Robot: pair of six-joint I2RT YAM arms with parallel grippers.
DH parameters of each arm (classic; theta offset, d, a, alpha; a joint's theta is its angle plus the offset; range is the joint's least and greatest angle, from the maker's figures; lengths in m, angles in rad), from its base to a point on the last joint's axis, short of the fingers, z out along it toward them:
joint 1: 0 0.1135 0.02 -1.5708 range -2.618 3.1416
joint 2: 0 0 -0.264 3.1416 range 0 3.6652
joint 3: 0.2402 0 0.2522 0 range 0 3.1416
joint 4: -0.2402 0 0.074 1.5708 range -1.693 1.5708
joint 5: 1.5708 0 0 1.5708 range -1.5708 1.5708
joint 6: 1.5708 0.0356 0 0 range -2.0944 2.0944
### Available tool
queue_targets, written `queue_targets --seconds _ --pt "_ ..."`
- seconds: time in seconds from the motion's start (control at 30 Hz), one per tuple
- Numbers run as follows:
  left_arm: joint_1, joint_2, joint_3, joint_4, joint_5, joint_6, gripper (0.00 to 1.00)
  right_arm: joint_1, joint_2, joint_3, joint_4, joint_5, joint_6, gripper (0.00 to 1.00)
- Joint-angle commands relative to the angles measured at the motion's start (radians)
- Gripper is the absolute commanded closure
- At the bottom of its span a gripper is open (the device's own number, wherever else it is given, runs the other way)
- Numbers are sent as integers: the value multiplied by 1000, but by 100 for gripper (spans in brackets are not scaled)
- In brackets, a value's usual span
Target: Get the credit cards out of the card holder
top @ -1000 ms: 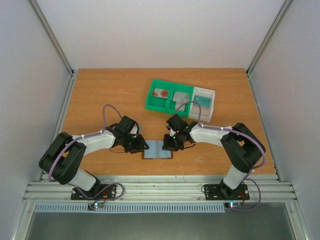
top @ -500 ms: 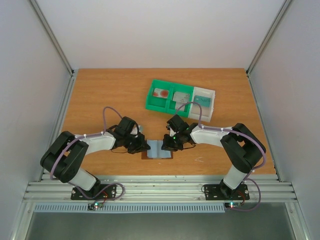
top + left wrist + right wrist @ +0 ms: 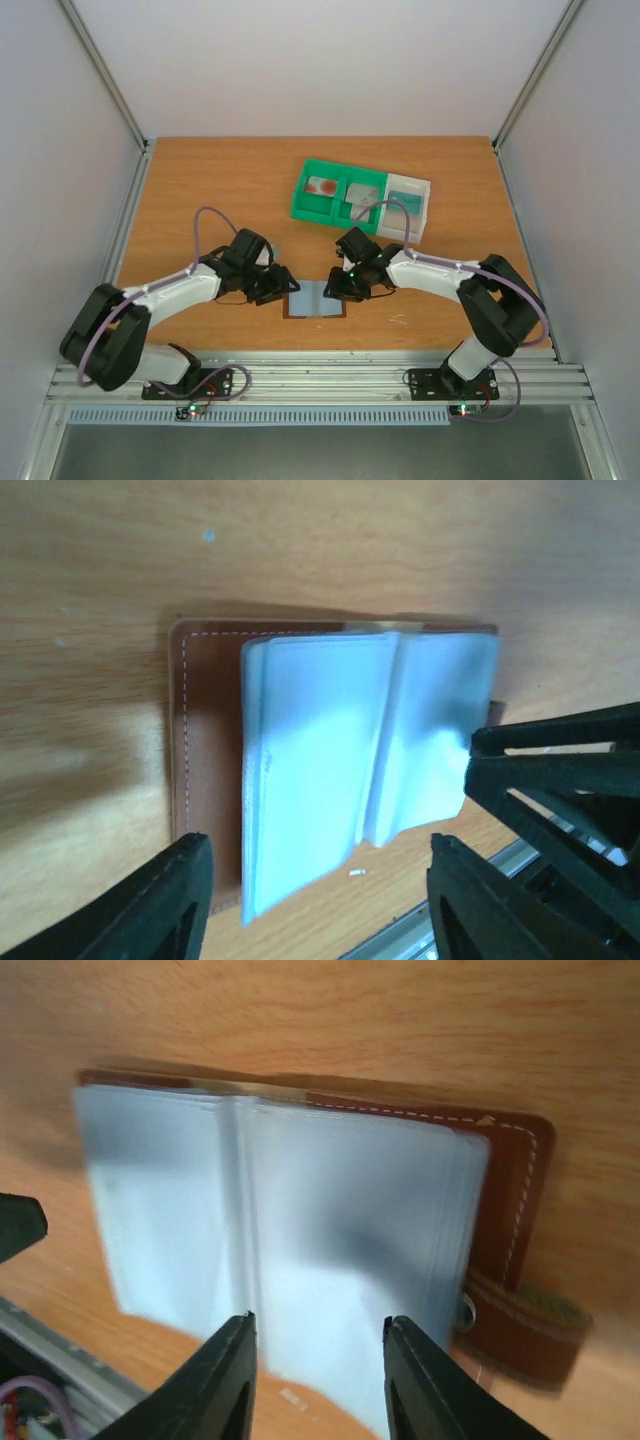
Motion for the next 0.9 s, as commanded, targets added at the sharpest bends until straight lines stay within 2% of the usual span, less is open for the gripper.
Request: queue_targets --seconds 0.0,0.07,0.1,0.13,0.27,0.37,0.6,0.87 --pt "-2 -134 95 -210 -144 76 34 7 -139 67 -117 57 -14 59" --pt "-2 -178 143 -292 -195 114 22 8 -192 89 -154 87 -23 53" --pt "-2 -201 179 -337 -226 129 8 8 -218 103 -179 106 -29 50" --pt "-2 -222 207 -376 -266 146 2 8 -245 116 -202 128 -36 46" --pt "-2 -321 297 -513 -386 199 1 8 -358 165 -287 204 -61 16" --pt "-2 -393 367 -607 -457 229 1 7 -430 221 -364 260 -79 2" --pt "-2 -508 503 -761 -513 281 1 8 -601 303 -486 424 -109 2" --pt "-2 -627 569 -746 -525 272 1 6 -701 342 -547 478 -119 2"
